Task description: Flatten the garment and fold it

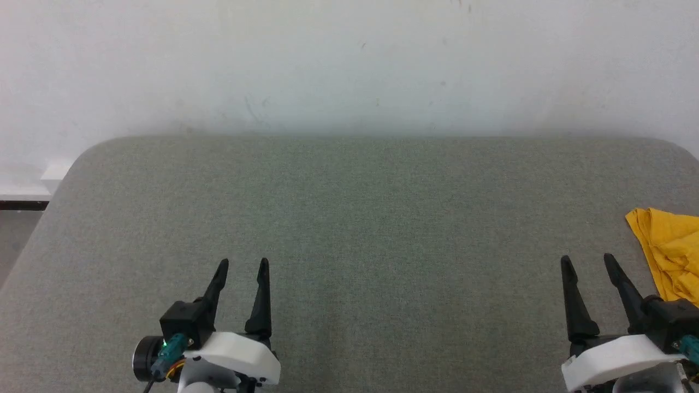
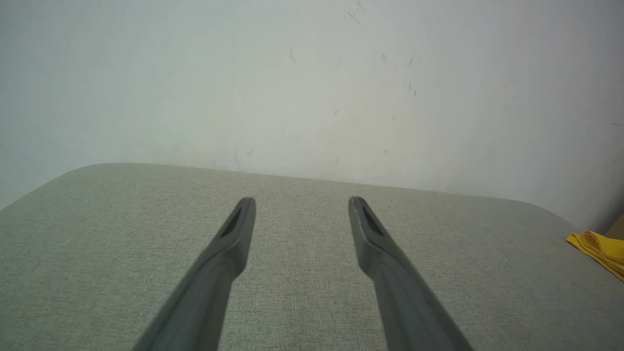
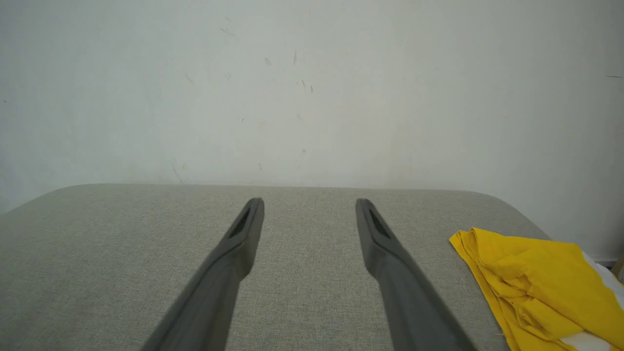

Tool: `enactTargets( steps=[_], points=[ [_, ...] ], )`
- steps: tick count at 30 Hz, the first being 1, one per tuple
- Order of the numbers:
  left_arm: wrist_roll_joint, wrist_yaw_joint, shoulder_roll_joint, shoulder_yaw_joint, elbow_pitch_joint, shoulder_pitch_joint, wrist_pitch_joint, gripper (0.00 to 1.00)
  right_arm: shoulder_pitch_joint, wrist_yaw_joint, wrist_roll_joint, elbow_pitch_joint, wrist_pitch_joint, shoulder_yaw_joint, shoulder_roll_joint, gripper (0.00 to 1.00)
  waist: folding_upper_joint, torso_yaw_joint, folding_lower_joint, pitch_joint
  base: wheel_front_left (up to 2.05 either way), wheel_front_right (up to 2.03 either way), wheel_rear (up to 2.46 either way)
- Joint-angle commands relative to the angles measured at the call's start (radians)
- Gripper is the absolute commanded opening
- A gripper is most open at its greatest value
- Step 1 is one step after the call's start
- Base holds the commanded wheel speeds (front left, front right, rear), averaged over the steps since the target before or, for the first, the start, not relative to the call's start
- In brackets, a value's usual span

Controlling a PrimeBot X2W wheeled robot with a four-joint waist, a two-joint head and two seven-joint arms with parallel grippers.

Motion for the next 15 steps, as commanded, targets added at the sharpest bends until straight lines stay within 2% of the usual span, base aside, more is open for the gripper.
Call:
enactTargets(
  steps=[1, 11, 12, 15],
  points=[
    [-0.012, 0.007, -0.002, -0.003, -0.007, 0.016, -0.005, 1.0, 0.013, -0.002, 0.009, 0.007, -0.005, 0.003, 0.004, 1.0, 0.0, 0.001, 0.0, 0.001, 0.0, 0.0, 0.0],
    [-0.019, 0.016, -0.002, -0.004, -0.014, 0.029, -0.005, 1.0, 0.012, -0.002, 0.034, 0.029, -0.008, 0.018, 0.005, 1.0, 0.0, 0.008, 0.0, 0.004, 0.0, 0.0, 0.0],
    [-0.015, 0.01, 0.0, -0.001, -0.01, 0.019, 0.0, 0.0, 0.0, 0.0, 0.028, 0.027, -0.001, 0.015, 0.001, 0.0, 0.0, 0.008, 0.0, 0.004, 0.0, 0.0, 0.0],
    [-0.015, 0.009, 0.0, -0.001, -0.01, 0.018, 0.002, 0.0, 0.0, 0.0, 0.027, 0.026, 0.0, 0.012, 0.0, 0.0, 0.0, 0.008, 0.0, 0.004, 0.0, 0.0, 0.0]
  ],
)
